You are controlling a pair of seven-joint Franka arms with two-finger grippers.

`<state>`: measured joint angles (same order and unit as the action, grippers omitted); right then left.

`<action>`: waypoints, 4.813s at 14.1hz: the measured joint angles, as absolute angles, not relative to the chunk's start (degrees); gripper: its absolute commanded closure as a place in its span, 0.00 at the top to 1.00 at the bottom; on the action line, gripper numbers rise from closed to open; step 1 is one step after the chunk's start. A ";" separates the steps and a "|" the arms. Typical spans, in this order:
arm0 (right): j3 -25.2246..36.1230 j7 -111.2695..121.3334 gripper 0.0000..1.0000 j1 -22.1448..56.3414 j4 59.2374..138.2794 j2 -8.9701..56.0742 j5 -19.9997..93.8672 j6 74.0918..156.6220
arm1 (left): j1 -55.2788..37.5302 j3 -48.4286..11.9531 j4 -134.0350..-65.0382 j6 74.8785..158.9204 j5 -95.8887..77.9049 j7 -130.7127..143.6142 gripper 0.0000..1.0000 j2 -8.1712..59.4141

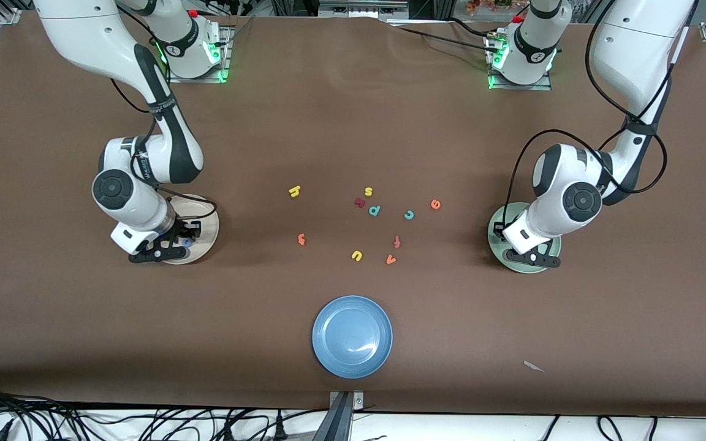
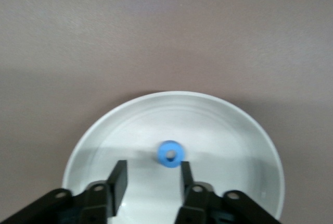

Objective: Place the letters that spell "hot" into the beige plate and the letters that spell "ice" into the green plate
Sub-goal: 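Drop the pink l with the left gripper while the right gripper drops the o, then grasp the orange e with the left gripper while the right gripper grasps the 3, then drop the orange e with the left gripper while the right gripper drops the 3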

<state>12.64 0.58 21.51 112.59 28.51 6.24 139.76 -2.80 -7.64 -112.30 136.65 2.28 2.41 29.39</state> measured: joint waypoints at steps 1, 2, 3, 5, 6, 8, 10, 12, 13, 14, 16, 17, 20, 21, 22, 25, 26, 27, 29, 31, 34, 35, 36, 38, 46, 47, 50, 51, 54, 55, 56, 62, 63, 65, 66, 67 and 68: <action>12.41 0.66 1.00 21.60 112.48 28.22 8.06 139.69 | -2.83 -7.70 -111.95 136.43 2.28 1.86 1.00 29.32; 12.04 0.53 1.00 21.76 112.34 27.80 8.94 139.62 | -2.87 -7.83 -111.43 135.60 2.28 1.59 1.00 29.14; 11.38 -0.14 1.00 21.91 112.13 27.34 9.34 139.59 | -2.88 -8.24 -110.67 134.04 2.29 1.02 1.00 28.84; 8.96 -2.85 1.00 22.18 111.15 26.94 9.46 139.54 | -2.92 -10.26 -109.66 130.94 2.32 -1.44 1.00 27.76; 7.78 -4.42 1.00 22.57 110.56 26.95 9.46 139.54 | -2.99 -11.62 -109.61 130.02 2.34 -3.71 1.00 27.14; 6.56 -7.80 1.00 24.39 109.56 27.16 9.47 139.48 | -3.15 -14.13 -109.62 129.23 2.34 -8.95 1.00 26.53; 6.35 -12.05 1.00 27.07 108.32 27.87 9.47 139.46 | -3.16 -16.99 -110.23 129.03 2.34 -12.96 1.00 26.52; 6.23 -16.12 1.00 29.70 106.34 29.25 9.47 139.45 | -3.27 -20.13 -111.79 129.19 2.34 -14.14 1.00 26.51; 6.20 -17.87 1.00 30.97 105.08 30.27 9.47 139.45 | -3.38 -21.15 -112.73 129.80 2.34 -14.16 1.00 26.47; 6.17 -19.41 1.00 32.12 103.69 31.47 9.47 139.45 | -3.48 -21.75 -113.86 131.18 2.34 -14.16 1.00 26.44; 6.14 -22.17 1.00 34.12 100.75 34.25 9.47 139.45 | -3.78 -22.01 -116.46 134.70 2.34 -13.91 1.00 26.43; 6.13 -23.38 1.00 35.00 99.27 35.78 9.47 139.45 | -4.23 -22.03 -117.87 136.56 2.44 -13.39 1.00 26.45; 6.13 -26.38 1.00 36.63 95.05 40.16 9.46 139.46 | -6.40 -22.06 -120.33 139.88 9.92 -6.14 0.98 26.82; 6.14 -26.70 1.00 36.72 94.15 41.23 9.46 139.46 | -6.73 -22.06 -120.59 140.71 12.19 -3.97 0.98 27.15; 6.16 -26.76 0.99 36.72 93.39 42.30 9.46 139.45 | -6.76 -22.05 -120.75 141.55 13.40 -2.72 0.97 27.64; 6.14 -26.82 0.84 37.30 91.29 45.21 9.46 139.45 | -6.58 -21.95 -120.82 143.56 13.61 -1.75 0.96 29.35; 6.14 -26.94 0.80 37.60 90.60 45.86 9.46 139.45 | -6.59 -21.96 -120.83 144.22 13.61 -1.45 0.94 29.79; 6.14 -27.20 0.75 37.82 90.09 46.26 9.46 139.45 | -6.61 -21.96 -120.84 144.71 13.61 -1.34 0.87 30.27; 6.16 -27.49 0.64 37.89 89.61 46.30 9.46 139.35 | -6.63 -21.97 -120.85 146.35 13.61 -1.28 0.50 31.29; 6.25 -27.61 0.52 37.88 89.39 46.29 9.46 139.16 | -6.53 -21.91 -120.80 146.87 13.64 -1.22 0.23 31.44; 6.33 -27.79 0.39 37.88 89.15 46.28 9.46 138.93 | -6.43 -22.08 -120.72 146.89 13.64 -1.17 0.12 31.10; 6.33 -27.85 0.38 37.88 89.12 46.27 9.46 138.63 | -6.42 -22.12 -120.72 146.87 13.64 -1.14 0.12 30.97; 6.41 -27.99 0.36 37.88 89.07 46.25 9.46 138.29 | -6.43 -22.17 -120.74 146.79 13.64 -1.08 0.12 30.68; 6.42 -28.43 0.35 37.88 89.01 46.23 9.46 137.62 | -6.42 -22.16 -120.80 146.84 13.64 -1.06 0.12 30.72; 6.40 -28.88 0.18 37.92 88.75 46.06 9.46 136.43 | -4.62 -21.91 -118.92 142.28 13.91 -2.38 0.09 27.47; 6.39 -28.88 0.18 37.93 88.74 46.06 9.47 136.38 | -3.45 -21.85 -118.65 141.77 14.00 -3.87 0.09 26.81; 6.40 -28.91 0.16 37.92 88.64 46.06 9.47 136.20 | 0.40 -21.45 -118.52 141.53 14.08 -7.00 0.09 25.78; 6.47 -28.91 0.14 37.91 88.50 46.06 9.47 135.59 | 1.66 -21.28 -118.51 141.34 14.20 -7.69 0.09 25.65; 7.89 -28.49 0.14 37.62 87.53 45.30 9.45 130.68 | 5.71 -20.91 -118.54 140.29 14.53 -11.39 0.09 25.61; 8.85 -27.73 0.14 37.44 87.26 44.48 9.45 129.01 | 6.92 -20.86 -118.56 140.20 14.54 -12.76 0.09 25.61; 9.97 -26.38 0.14 37.21 87.22 43.33 9.45 126.73 | 8.03 -20.83 -118.59 140.06 14.54 -13.98 0.09 25.61; 16.38 -14.16 0.14 36.45 96.31 33.76 9.45 122.97 | 11.67 -20.38 -118.88 139.83 17.20 -16.73 0.10 27.10; 17.80 -11.36 0.14 36.39 99.27 31.97 9.45 123.76 | 12.46 -20.16 -118.89 139.83 18.53 -16.72 0.15 27.57; 20.34 -6.19 0.14 36.20 106.05 28.63 9.45 127.77 | 14.34 -20.09 -118.89 139.83 19.57 -16.88 0.32 28.35; 21.19 -4.06 0.14 36.14 109.41 27.32 9.45 130.28 | 14.73 -20.09 -118.89 139.83 19.60 -17.13 0.64 28.53; 21.93 -2.03 0.14 36.13 112.58 26.30 9.45 132.67 | 14.71 -20.18 -118.89 139.83 19.60 -17.21 0.99 28.53; 22.65 -0.11 0.14 36.14 115.30 25.58 9.45 134.86 | 14.53 -20.46 -118.88 139.84 19.60 -17.22 1.00 28.53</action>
